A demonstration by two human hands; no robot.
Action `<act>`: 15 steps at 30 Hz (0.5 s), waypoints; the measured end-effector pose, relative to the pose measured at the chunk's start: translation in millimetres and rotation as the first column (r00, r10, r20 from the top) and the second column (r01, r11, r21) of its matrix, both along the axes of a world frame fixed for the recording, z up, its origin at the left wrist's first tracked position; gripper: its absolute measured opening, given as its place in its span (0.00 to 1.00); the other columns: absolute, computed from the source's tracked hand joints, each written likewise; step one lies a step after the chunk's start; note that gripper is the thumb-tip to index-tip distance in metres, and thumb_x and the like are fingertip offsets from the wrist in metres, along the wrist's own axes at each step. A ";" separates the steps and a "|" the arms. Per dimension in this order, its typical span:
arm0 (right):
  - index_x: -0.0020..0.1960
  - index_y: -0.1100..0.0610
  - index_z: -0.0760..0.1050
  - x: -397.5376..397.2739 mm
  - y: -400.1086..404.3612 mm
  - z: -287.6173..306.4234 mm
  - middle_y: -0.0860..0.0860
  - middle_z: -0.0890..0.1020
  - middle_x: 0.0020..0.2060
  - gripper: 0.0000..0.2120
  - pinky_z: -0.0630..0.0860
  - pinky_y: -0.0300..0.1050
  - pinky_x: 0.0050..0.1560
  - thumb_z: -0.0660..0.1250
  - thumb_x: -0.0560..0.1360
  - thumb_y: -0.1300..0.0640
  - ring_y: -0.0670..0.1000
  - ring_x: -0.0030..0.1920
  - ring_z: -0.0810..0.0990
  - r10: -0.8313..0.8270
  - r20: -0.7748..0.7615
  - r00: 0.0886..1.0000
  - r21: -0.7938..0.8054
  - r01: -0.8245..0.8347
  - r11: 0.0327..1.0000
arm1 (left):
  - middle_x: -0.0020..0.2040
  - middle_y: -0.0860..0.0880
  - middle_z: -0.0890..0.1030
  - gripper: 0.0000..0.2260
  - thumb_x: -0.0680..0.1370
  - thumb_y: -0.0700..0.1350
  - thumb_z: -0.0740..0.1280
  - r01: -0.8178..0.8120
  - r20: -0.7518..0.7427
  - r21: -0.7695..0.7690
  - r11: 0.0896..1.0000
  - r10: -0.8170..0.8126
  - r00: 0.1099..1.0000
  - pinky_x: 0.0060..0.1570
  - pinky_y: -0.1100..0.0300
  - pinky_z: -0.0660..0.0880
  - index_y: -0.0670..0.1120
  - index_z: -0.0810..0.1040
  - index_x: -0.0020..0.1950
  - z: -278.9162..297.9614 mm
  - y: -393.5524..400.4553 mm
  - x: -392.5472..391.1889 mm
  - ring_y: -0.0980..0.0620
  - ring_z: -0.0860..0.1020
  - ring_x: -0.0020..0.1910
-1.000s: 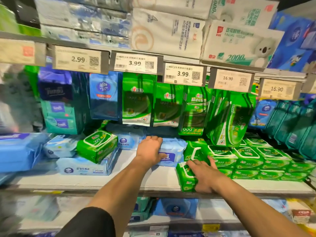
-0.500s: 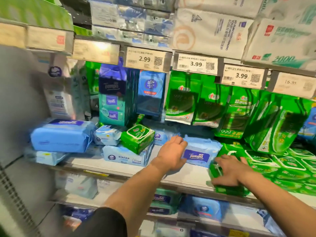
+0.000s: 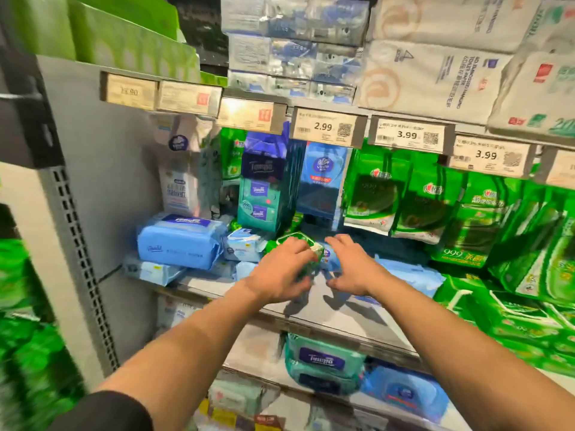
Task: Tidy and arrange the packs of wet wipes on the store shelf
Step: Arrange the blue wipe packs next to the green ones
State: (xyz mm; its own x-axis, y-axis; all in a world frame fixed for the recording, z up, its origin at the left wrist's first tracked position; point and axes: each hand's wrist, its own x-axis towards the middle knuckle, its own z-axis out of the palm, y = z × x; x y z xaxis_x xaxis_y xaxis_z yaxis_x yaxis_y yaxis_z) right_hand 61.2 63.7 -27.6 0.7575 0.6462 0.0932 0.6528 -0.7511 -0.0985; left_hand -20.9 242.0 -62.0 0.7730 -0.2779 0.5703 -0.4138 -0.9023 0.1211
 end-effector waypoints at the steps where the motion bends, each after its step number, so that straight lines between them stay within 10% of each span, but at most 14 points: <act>1: 0.78 0.53 0.52 4.9 8.1 3.0 0.53 0.54 0.76 0.47 0.65 0.55 0.70 0.75 0.67 0.51 0.61 0.73 0.61 0.039 -0.015 0.999 0.002 -0.039 0.999 | 0.50 0.44 0.76 0.16 0.69 0.46 0.70 -0.050 0.001 -0.005 0.999 0.050 0.999 0.50 0.48 0.74 0.43 0.78 0.55 2.4 10.0 -5.9 0.43 0.73 0.51; 8: 0.79 0.49 0.49 23.4 64.5 8.8 0.47 0.49 0.79 0.45 0.56 0.62 0.73 0.72 0.71 0.51 0.53 0.78 0.50 0.203 -0.060 0.977 -0.123 -0.209 0.970 | 0.54 0.47 0.77 0.16 0.71 0.49 0.71 -0.418 -0.082 0.062 0.906 0.422 0.903 0.52 0.50 0.75 0.46 0.78 0.58 10.0 68.2 -59.8 0.44 0.73 0.54; 15: 0.75 0.47 0.59 28.3 82.8 12.2 0.49 0.69 0.68 0.38 0.62 0.60 0.64 0.71 0.69 0.50 0.55 0.70 0.65 0.194 0.002 0.981 -0.198 -0.190 0.962 | 0.58 0.48 0.75 0.19 0.72 0.52 0.69 -0.488 -0.170 0.211 0.847 0.524 0.835 0.58 0.52 0.68 0.49 0.76 0.61 20.8 100.5 -46.9 0.46 0.70 0.60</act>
